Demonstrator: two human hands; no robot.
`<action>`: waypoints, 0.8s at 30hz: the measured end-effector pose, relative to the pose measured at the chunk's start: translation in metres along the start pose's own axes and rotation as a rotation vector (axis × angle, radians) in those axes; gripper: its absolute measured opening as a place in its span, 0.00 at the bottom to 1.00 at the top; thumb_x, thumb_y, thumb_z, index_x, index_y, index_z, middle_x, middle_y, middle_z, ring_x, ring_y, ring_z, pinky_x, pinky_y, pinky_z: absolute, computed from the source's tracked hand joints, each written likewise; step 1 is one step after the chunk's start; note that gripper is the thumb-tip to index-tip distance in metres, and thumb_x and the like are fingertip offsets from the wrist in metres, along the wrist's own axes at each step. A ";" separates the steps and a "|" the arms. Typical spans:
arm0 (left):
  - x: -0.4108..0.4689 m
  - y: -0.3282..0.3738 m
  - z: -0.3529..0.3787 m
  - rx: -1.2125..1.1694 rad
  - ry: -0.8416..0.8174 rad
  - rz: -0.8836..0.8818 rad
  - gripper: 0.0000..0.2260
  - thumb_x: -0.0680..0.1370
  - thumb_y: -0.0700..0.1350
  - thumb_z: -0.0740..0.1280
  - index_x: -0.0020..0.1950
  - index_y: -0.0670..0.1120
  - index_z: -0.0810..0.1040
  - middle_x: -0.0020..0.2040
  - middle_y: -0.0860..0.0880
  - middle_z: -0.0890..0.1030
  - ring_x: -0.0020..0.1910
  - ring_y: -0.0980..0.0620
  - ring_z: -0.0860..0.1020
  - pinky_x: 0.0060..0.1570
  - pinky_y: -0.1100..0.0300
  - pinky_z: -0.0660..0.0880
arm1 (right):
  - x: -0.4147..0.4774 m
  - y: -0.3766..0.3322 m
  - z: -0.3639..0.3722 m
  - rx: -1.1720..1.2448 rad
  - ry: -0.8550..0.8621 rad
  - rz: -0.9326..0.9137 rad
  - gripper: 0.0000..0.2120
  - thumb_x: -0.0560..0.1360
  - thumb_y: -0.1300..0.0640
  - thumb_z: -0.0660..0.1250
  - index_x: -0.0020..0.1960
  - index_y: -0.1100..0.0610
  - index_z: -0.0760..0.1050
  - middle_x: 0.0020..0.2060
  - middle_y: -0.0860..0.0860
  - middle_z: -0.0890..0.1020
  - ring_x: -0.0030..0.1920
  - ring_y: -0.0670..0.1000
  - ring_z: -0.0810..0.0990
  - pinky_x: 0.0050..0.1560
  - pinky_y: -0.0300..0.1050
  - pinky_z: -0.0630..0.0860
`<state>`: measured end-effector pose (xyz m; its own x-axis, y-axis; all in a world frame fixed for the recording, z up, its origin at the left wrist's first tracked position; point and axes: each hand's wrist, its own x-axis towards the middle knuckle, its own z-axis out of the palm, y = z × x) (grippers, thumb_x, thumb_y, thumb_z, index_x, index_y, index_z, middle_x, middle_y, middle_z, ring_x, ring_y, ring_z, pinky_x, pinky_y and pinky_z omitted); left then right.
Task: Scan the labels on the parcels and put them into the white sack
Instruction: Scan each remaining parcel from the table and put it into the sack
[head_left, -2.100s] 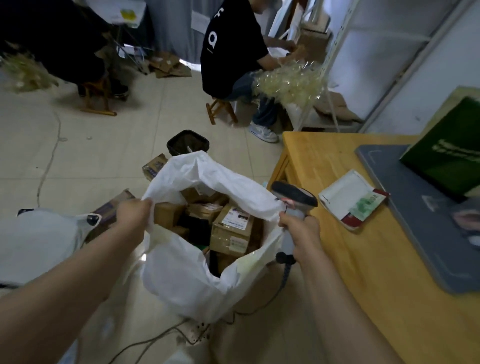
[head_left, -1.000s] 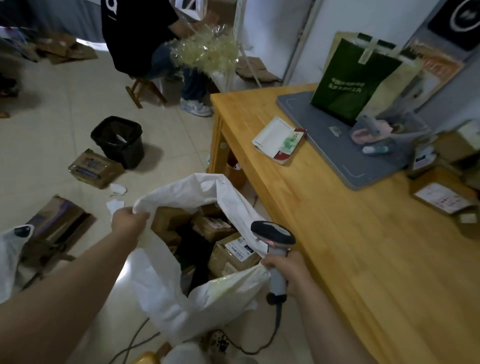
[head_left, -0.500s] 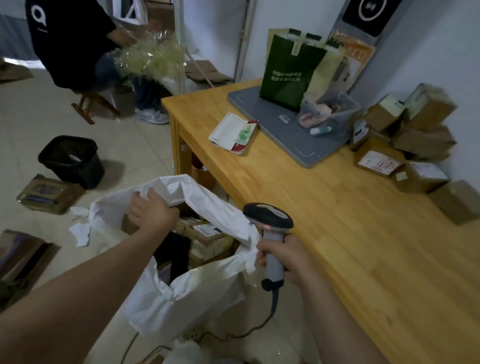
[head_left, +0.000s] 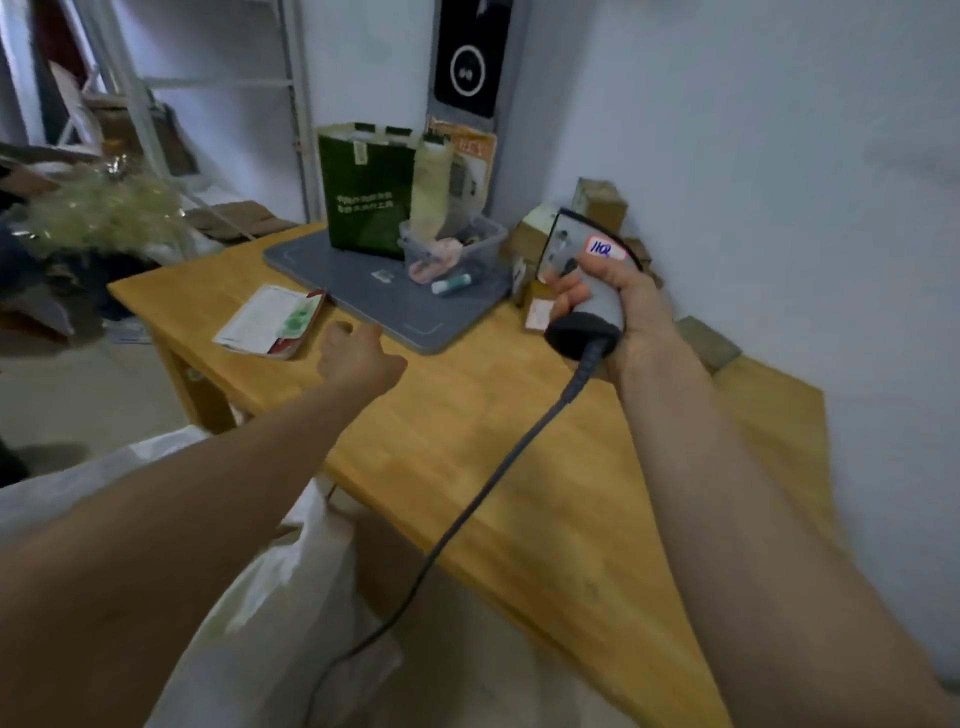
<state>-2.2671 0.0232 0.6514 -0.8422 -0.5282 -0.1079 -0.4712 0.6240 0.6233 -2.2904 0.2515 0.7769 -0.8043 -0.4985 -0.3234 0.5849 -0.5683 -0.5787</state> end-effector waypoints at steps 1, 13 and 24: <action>0.002 0.021 0.004 0.003 -0.004 0.048 0.23 0.77 0.48 0.65 0.72 0.47 0.67 0.73 0.40 0.57 0.70 0.39 0.62 0.66 0.46 0.68 | -0.005 -0.024 -0.004 -0.017 0.004 -0.075 0.13 0.80 0.58 0.59 0.46 0.68 0.71 0.25 0.53 0.75 0.19 0.46 0.73 0.23 0.37 0.75; 0.050 0.150 0.081 0.108 -0.203 0.240 0.21 0.77 0.47 0.65 0.69 0.44 0.71 0.69 0.39 0.66 0.66 0.39 0.66 0.64 0.48 0.69 | 0.048 -0.057 -0.198 -0.443 0.605 0.168 0.07 0.78 0.61 0.66 0.43 0.63 0.72 0.25 0.55 0.76 0.25 0.52 0.75 0.29 0.45 0.76; 0.174 0.190 0.191 0.053 -0.424 0.240 0.24 0.79 0.47 0.65 0.73 0.42 0.67 0.71 0.39 0.68 0.65 0.41 0.71 0.61 0.53 0.71 | 0.132 -0.034 -0.284 -0.953 0.641 0.799 0.20 0.75 0.58 0.72 0.62 0.68 0.74 0.58 0.61 0.80 0.58 0.59 0.80 0.54 0.53 0.80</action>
<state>-2.5535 0.1595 0.6026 -0.9558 -0.0922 -0.2790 -0.2546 0.7339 0.6297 -2.4462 0.3910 0.5416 -0.3498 0.0568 -0.9351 0.8148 0.5110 -0.2738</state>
